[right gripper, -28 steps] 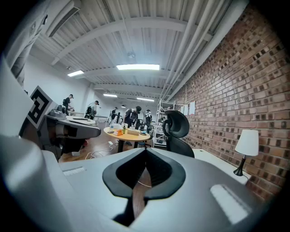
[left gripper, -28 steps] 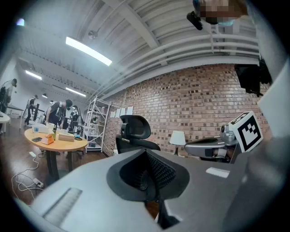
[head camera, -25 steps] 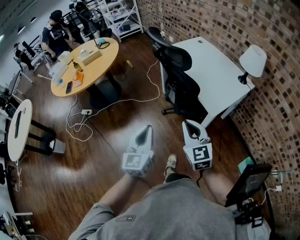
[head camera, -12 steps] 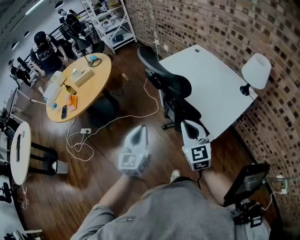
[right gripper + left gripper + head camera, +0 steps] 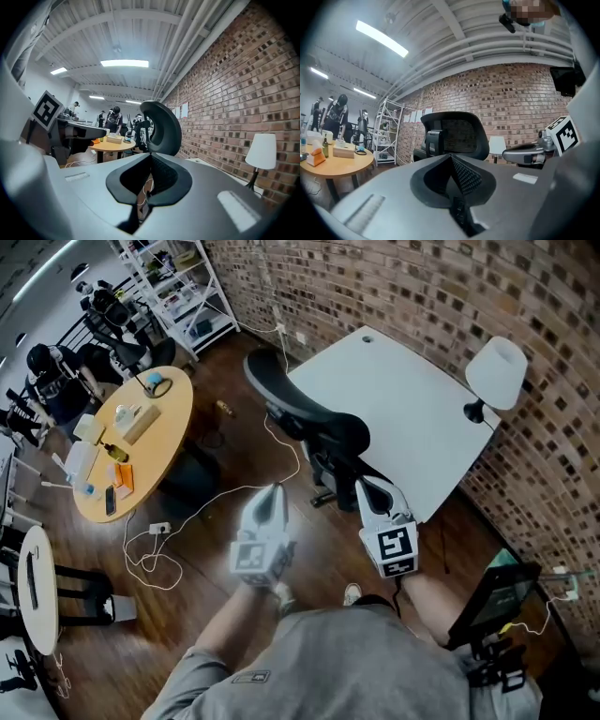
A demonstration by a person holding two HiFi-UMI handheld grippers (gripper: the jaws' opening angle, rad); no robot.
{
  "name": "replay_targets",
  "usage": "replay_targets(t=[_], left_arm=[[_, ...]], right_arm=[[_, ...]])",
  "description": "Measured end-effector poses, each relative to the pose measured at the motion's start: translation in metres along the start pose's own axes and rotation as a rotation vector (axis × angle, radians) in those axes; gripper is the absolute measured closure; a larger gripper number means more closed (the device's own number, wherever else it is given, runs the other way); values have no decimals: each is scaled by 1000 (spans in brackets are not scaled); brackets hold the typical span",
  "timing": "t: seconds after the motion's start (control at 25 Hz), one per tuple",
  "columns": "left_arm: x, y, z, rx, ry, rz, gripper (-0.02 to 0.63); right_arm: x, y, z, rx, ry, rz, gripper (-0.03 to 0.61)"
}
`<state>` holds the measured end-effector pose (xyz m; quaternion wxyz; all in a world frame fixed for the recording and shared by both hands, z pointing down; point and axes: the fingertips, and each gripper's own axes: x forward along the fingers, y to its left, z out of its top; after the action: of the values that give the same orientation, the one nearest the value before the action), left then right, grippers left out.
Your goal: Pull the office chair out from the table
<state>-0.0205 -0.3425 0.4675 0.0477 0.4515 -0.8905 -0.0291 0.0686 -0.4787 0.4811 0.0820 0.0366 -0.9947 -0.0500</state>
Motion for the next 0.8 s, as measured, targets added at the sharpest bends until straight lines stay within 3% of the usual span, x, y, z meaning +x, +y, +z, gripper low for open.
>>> replay_targets(t=[0.16,0.52,0.8], left_arm=[[20,23,-1,1,4,-62,612],[66,72,7,10,37,-313,612],[90,97,16,16,0,-465,612]], right_arm=[[16,-2,-1,1,19,-75,563],[39,5,8,23,78,-353,563],[43,29,19,33,100,-514,563]])
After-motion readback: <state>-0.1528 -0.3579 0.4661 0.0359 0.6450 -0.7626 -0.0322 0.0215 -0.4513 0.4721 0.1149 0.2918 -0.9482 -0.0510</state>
